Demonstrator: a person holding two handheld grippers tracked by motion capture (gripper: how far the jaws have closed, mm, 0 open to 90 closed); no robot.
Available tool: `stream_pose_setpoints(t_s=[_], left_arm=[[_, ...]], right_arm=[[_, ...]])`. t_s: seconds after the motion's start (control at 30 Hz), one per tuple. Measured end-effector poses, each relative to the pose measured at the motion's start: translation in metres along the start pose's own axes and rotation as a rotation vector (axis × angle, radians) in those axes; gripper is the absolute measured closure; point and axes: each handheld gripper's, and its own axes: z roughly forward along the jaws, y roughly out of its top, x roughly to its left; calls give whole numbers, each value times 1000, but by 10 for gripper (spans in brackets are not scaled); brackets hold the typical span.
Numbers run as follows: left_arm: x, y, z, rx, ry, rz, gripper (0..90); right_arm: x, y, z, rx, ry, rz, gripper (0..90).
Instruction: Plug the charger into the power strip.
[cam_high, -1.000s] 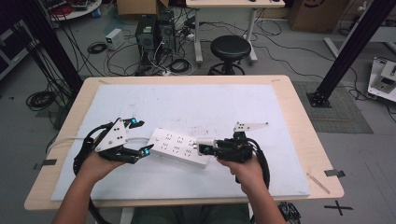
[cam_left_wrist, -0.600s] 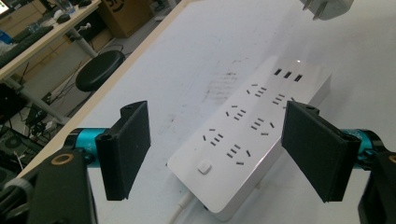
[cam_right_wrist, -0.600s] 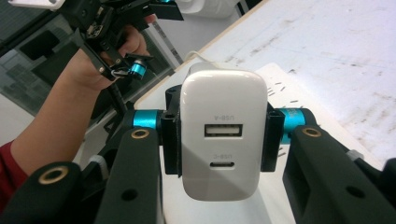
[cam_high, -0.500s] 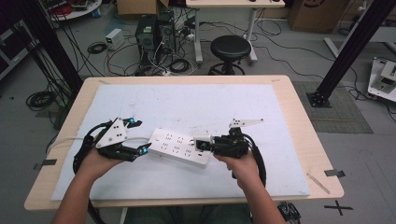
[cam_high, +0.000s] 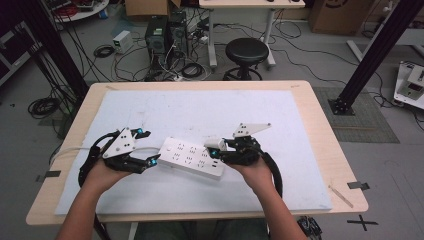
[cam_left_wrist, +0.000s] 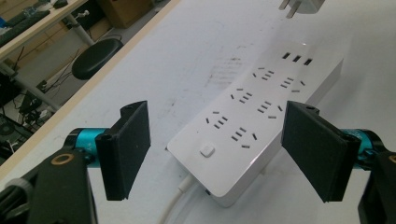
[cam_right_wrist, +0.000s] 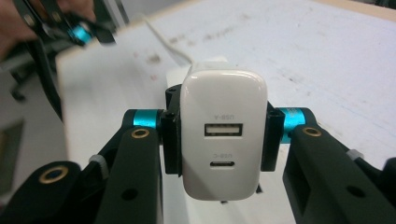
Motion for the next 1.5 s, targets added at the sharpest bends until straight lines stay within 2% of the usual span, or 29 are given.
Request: stream_pose_setpoints(t_s=[0.2,0.37,0.57,0.83,1.23,1.5], left_arm=[[0,-4,-5,-1,10,-7,240],[0,-6,-11,-8,19,-9,240],[0,-10,-15,-7,25,-10,240],[-1,-12,-17,-8,29,-11,240],[-2,-13,-16,-2,27,-7,240],[-3,-15,-16,0,28,-12,240]], right_arm=[[0,18,13,154,-43,-129,629],[-4,34,24,275,-45,-187,629],[-10,52,33,411,-40,-233,629],[-13,66,39,488,-29,-258,629],[-14,67,40,522,-17,-252,629],[-13,73,52,661,12,-280,629]])
